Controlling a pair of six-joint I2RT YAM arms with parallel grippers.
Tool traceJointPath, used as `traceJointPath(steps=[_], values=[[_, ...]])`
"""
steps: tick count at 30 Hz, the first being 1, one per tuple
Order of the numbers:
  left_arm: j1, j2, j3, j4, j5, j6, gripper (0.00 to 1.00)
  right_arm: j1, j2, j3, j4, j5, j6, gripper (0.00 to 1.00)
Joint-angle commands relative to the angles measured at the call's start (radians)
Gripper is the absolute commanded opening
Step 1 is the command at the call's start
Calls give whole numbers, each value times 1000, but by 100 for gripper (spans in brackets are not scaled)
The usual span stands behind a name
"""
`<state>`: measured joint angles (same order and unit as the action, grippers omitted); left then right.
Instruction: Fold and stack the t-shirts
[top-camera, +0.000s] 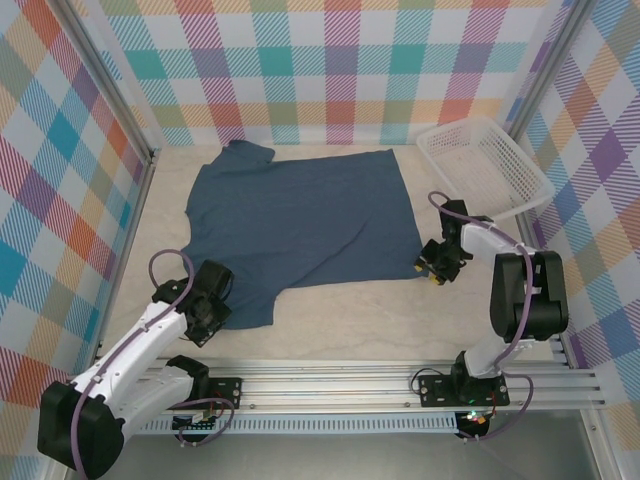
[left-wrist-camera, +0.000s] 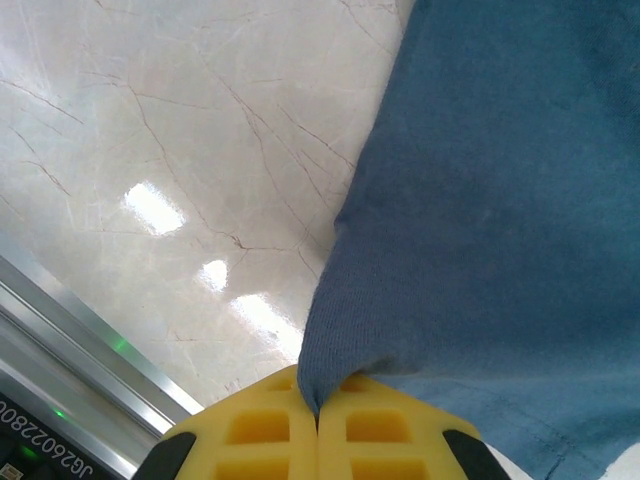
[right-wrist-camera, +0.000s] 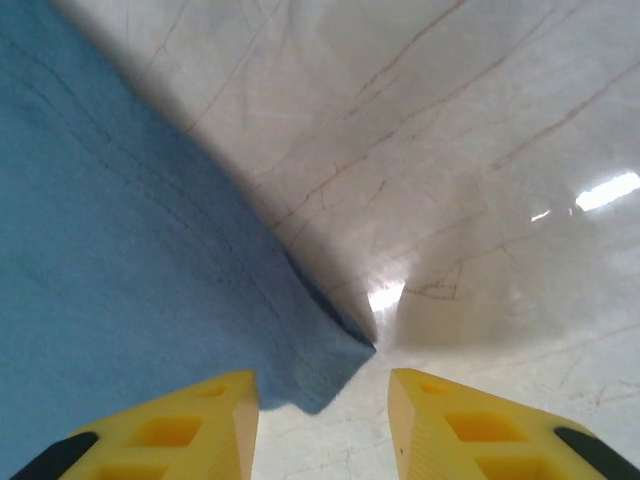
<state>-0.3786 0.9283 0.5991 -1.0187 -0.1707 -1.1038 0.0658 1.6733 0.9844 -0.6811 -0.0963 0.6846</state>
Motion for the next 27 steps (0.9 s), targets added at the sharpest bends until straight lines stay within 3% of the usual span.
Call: traceJointPath(steps=[1, 8, 10, 15, 22, 27], values=[[-6, 4, 14, -24, -16, -8, 0, 2, 45, 39, 11, 18, 1, 34], [-6, 9, 36, -23, -18, -10, 0, 3, 70, 17, 26, 9, 26, 20], [-6, 5, 45, -34, -18, -16, 0, 4, 62, 16, 16, 21, 30, 11], [-9, -41, 84, -166, -38, -77, 0, 23, -6, 15, -64, 70, 3, 0], [-58, -184, 125, -380, -48, -241, 0, 58, -140, -69, -225, 55, -29, 0], [-134, -225, 167, -434, -69, -314, 0, 118, -201, -128, -282, 33, -50, 0]])
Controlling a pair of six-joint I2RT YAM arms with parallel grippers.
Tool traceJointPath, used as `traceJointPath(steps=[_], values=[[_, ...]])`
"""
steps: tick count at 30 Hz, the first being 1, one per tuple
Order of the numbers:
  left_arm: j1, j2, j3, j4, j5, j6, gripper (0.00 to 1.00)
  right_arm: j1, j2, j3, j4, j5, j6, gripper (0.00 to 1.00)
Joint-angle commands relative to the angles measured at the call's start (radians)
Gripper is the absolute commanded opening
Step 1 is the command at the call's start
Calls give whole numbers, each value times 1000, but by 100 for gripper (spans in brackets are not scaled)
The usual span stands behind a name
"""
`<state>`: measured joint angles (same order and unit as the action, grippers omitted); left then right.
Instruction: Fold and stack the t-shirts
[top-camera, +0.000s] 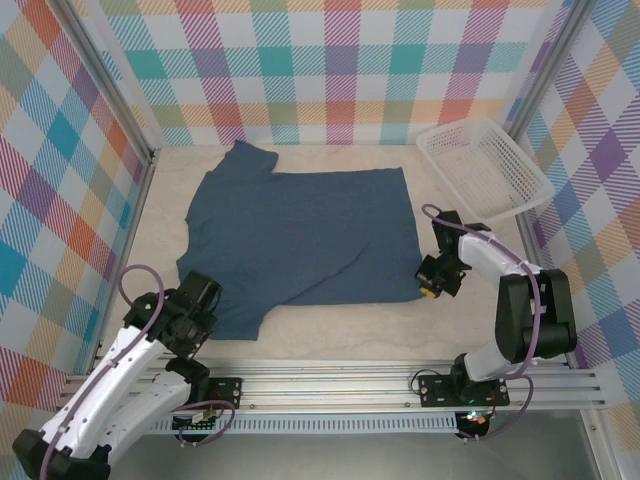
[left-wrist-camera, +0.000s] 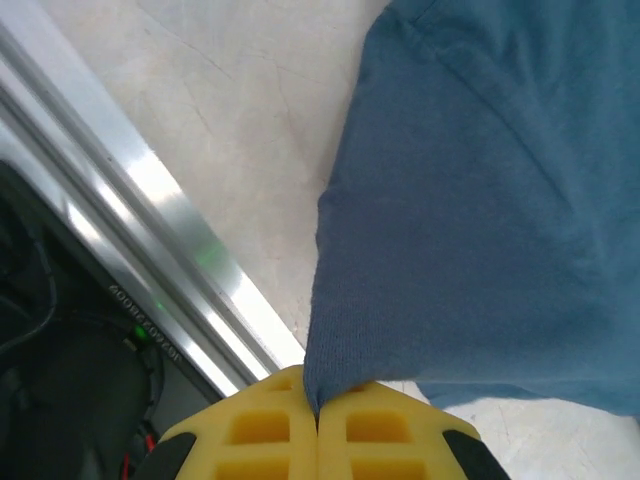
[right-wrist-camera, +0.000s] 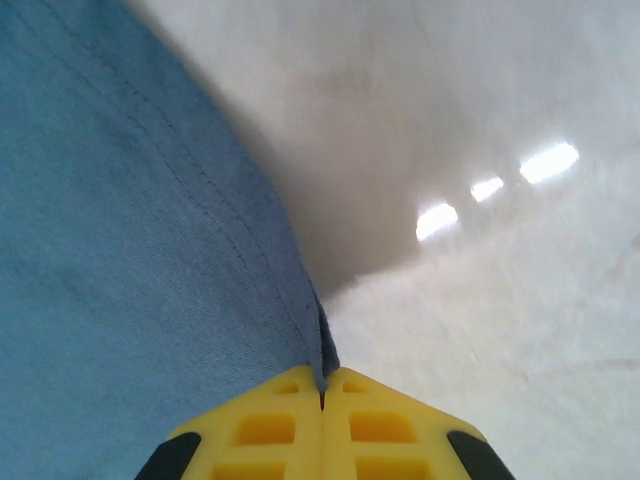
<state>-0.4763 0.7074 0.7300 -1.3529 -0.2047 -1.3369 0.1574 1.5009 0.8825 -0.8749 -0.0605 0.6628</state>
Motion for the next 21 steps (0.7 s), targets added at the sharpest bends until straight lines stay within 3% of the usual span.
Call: traceJointPath(steps=[1, 5, 10, 15, 21], values=[[-56, 5, 39, -101, -32, -91, 0, 38, -42, -40, -90, -1, -26, 0], [-159, 52, 62, -103, -82, -150, 0, 51, -81, -88, -112, 3, -6, 0], [-224, 88, 72, -59, -138, -189, 0, 92, -147, -71, -173, 16, 63, 0], [-218, 152, 164, 52, -263, -79, 0, 94, -197, -75, -187, 16, 141, 0], [-90, 309, 265, 295, -204, 151, 0, 54, -143, -84, -160, -22, 190, 0]])
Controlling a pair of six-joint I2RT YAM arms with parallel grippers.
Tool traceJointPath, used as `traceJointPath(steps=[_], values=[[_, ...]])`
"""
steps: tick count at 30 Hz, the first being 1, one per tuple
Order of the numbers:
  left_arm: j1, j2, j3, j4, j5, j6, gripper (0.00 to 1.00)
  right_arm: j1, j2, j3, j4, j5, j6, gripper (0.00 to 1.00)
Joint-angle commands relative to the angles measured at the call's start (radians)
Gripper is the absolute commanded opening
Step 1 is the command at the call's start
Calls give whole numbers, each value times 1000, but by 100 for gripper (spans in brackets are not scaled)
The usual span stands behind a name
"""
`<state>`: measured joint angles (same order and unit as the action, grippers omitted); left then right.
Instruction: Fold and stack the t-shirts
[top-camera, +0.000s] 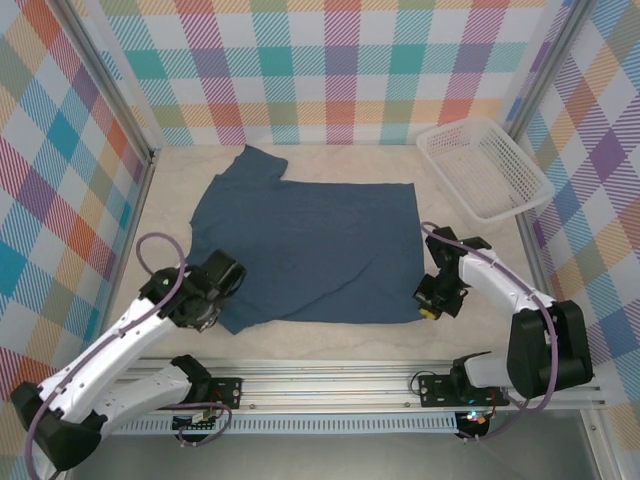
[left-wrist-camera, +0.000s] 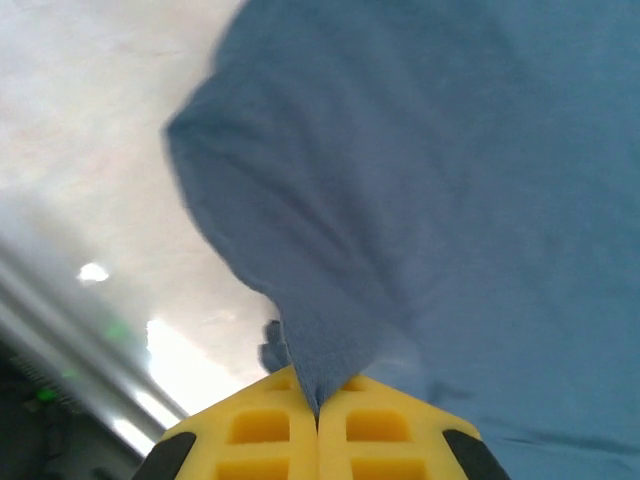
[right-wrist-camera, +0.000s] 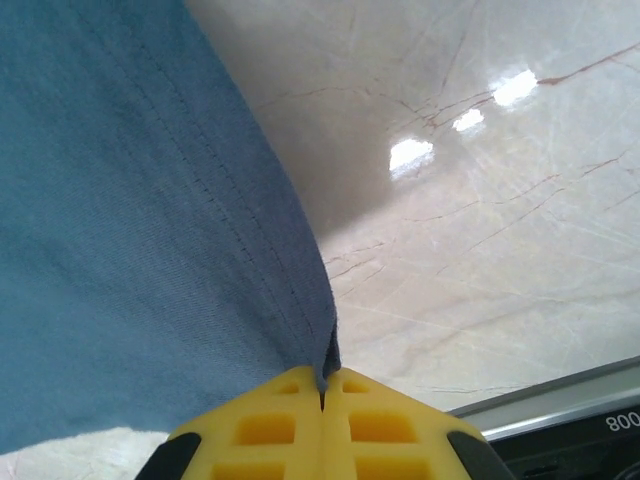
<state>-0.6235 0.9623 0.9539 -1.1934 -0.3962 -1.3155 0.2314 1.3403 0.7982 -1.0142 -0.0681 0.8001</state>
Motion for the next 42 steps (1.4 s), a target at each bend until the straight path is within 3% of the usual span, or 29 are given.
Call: traceJointPath(steps=[1, 6, 15, 26, 42], values=[[87, 78, 54, 168, 0, 162, 0, -34, 21, 8, -12, -21, 53, 0], [222, 225, 121, 317, 117, 324, 0, -59, 100, 110, -7, -49, 26, 0], [343, 428, 295, 346, 127, 485, 0, -103, 227, 278, -20, -54, -5, 0], [412, 547, 374, 394, 127, 588, 0, -115, 367, 403, -6, -35, -15, 0], [449, 611, 428, 393, 112, 628, 0, -116, 453, 493, -12, 7, -4, 0]])
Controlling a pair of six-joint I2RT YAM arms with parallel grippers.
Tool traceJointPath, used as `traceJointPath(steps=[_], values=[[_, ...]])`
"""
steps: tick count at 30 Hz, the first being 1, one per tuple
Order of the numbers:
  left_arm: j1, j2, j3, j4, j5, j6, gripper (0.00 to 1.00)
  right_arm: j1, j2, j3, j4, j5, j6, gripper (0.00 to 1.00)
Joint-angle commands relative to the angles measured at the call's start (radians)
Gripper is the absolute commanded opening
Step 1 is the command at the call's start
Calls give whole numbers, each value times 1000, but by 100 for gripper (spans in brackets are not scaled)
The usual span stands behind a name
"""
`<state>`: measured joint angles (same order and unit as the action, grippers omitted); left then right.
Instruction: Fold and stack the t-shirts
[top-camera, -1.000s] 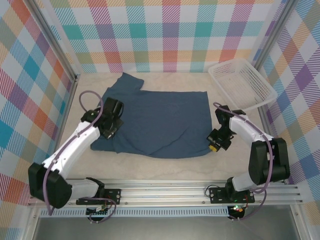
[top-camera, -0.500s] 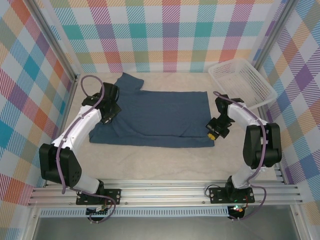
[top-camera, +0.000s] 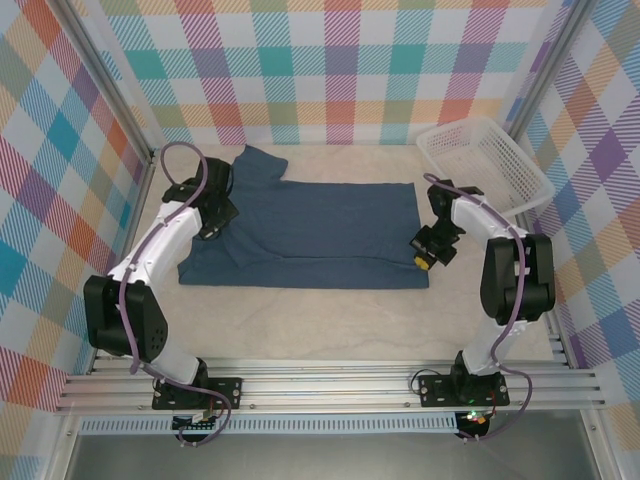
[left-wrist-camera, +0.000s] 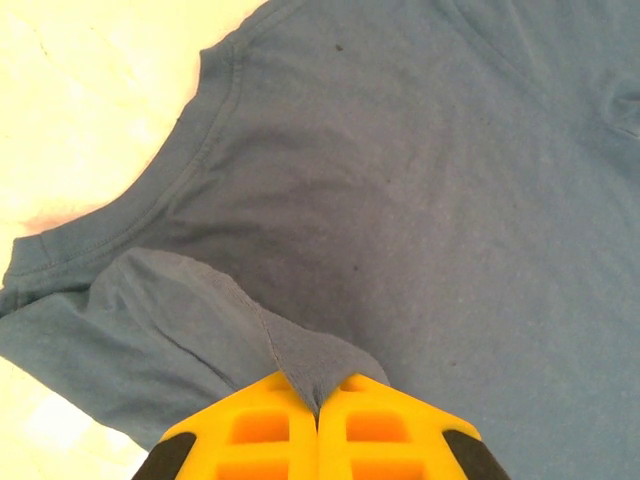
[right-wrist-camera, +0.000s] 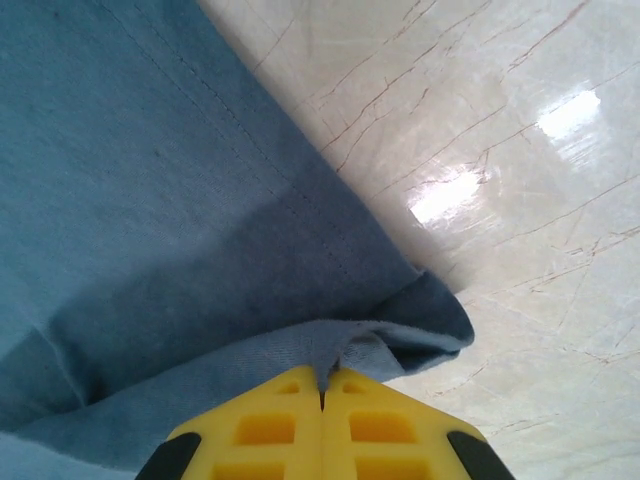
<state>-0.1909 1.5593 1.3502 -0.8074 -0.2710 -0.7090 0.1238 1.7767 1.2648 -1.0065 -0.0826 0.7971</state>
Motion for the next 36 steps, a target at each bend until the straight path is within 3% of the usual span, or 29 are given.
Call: traceJointPath(steps=[1, 14, 21, 23, 25, 30, 34, 36], values=[[17, 16, 35, 8, -14, 22, 0, -9, 17, 28, -18, 24, -1, 0], [47, 58, 75, 0, -44, 18, 0, -11, 74, 102, -26, 34, -1, 0], [63, 117, 75, 55, 27, 41, 0, -10, 130, 142, -5, 32, -6, 0], [74, 150, 86, 62, 76, 48, 0, -11, 147, 153, 3, 29, -15, 11], [79, 162, 100, 72, 121, 66, 23, -10, 144, 159, 16, 34, -25, 27], [85, 78, 89, -19, 66, 48, 48, -10, 36, 138, 40, 74, -44, 48], [95, -26, -54, -74, 95, -11, 43, 0, -83, 55, 62, 67, -47, 49], [109, -51, -135, -74, 145, -34, 38, 12, -132, -7, 76, 47, -48, 42]])
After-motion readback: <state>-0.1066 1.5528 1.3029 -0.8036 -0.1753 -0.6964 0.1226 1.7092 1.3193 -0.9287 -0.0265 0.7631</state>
